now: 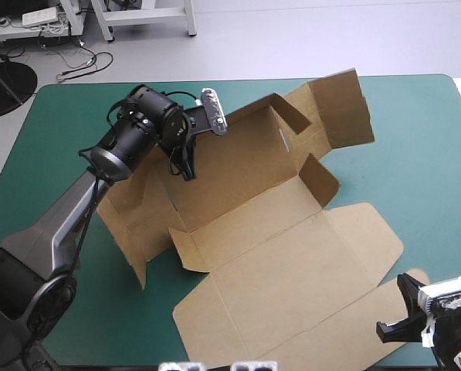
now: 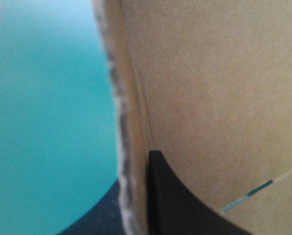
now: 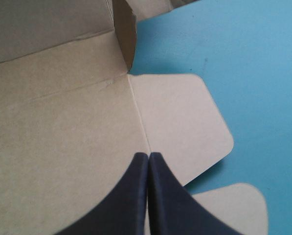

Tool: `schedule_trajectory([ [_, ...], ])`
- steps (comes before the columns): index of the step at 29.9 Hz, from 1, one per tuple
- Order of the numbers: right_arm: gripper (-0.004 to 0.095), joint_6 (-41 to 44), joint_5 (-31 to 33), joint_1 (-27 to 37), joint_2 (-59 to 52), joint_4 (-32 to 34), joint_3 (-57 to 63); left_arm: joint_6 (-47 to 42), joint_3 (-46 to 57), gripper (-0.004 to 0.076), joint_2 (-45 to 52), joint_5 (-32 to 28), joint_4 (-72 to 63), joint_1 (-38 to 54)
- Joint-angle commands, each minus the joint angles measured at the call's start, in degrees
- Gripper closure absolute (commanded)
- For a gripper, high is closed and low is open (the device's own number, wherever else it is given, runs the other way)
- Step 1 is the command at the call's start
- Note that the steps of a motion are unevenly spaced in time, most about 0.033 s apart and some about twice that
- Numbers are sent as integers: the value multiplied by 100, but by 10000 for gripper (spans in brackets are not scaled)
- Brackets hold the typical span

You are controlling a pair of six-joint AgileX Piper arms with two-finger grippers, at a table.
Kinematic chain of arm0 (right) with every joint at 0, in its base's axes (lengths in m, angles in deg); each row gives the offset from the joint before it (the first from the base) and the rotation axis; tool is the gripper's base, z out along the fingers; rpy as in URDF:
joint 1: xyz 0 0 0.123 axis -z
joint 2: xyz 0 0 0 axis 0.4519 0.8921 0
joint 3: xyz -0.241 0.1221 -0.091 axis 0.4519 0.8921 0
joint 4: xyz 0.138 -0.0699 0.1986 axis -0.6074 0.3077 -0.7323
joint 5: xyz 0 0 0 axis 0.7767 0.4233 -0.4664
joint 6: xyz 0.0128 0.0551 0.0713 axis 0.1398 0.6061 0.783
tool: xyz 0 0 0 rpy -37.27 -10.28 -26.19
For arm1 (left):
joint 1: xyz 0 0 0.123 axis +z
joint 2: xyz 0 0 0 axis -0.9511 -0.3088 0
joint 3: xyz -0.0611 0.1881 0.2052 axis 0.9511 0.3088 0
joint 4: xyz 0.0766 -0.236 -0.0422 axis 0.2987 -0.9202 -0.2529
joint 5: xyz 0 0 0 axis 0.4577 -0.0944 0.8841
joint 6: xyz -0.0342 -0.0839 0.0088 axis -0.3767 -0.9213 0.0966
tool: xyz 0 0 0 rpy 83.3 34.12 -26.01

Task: Fold the box

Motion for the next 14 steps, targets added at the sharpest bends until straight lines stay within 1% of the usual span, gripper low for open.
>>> schedule_trajectory([
  [1,923,141,-623,-18,134,-42,-223,47,-154,734,287,-692,463,-303],
  [3,923,340,-649,-18,221,114,-308,47,-116,734,287,-875,678,-432],
  [6,923,676,-638,-18,485,500,-538,22,-32,734,303,-916,888,-596],
  [10,923,726,-638,-18,1064,666,-1068,423,493,734,520,-1128,886,-772],
  [14,923,701,-638,-18,1737,694,-1638,650,1402,734,1045,-1932,1017,-825],
])
